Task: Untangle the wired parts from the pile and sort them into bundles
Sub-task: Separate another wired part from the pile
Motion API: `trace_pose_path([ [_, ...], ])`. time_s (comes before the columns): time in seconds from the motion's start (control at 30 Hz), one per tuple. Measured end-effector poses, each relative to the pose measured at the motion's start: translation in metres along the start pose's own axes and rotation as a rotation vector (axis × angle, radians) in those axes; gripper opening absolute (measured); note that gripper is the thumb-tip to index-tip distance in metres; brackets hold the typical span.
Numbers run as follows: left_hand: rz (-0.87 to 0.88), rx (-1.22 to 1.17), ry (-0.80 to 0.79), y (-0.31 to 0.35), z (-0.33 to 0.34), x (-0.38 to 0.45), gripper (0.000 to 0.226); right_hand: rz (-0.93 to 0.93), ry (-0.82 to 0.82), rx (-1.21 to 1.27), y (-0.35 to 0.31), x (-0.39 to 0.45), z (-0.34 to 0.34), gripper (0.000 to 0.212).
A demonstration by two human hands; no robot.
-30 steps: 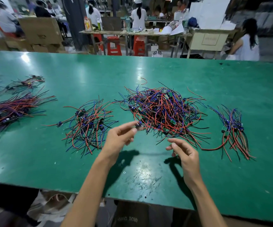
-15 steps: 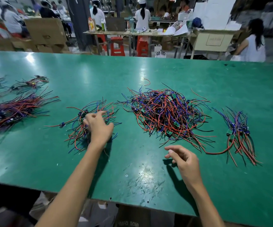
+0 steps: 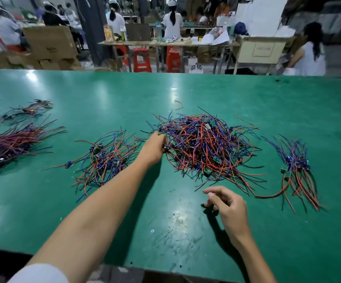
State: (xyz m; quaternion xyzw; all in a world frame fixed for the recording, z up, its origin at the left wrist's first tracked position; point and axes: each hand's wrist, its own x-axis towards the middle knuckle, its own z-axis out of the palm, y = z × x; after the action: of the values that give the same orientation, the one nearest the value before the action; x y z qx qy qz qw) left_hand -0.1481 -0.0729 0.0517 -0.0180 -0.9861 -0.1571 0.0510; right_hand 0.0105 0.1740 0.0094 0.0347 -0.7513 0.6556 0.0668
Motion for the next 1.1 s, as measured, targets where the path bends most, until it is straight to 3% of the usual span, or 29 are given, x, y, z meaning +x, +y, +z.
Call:
trace_pose_path([
  [0.17,-0.013,0.08,0.157,-0.002,0.001,-0.012,0.019,0.032,0.014,-0.017,-0.002,0.0,0.0,0.016],
  [0.27,0.118,0.075,0.053,-0.007,0.0,-0.026,0.019,0.056,0.041,-0.077,0.001,0.001,0.002,0.02],
  [0.53,0.165,-0.546,0.208,0.008,-0.027,-0.065,0.011,0.081,0.045,-0.219,0.0,0.001,0.003,0.017],
  [0.67,0.185,-0.679,0.278,0.028,-0.042,-0.086,0.009,0.112,-0.116,-0.444,-0.007,0.001,0.014,0.016],
  [0.77,0.21,-0.797,0.302,0.044,-0.046,-0.1,0.009,0.15,-0.245,0.012,-0.027,0.005,0.035,0.034],
  [0.87,0.24,-0.92,0.227,0.05,-0.045,-0.11,0.009,0.104,-0.076,0.352,-0.046,0.012,0.052,0.041],
  [0.97,0.259,-0.893,0.092,0.045,-0.04,-0.116,0.01,0.051,0.118,0.409,-0.052,0.018,0.05,0.026],
  [1.1,0.248,-0.812,-0.104,0.043,-0.029,-0.121,0.014,-0.005,0.156,0.313,-0.045,0.02,0.037,0.021],
])
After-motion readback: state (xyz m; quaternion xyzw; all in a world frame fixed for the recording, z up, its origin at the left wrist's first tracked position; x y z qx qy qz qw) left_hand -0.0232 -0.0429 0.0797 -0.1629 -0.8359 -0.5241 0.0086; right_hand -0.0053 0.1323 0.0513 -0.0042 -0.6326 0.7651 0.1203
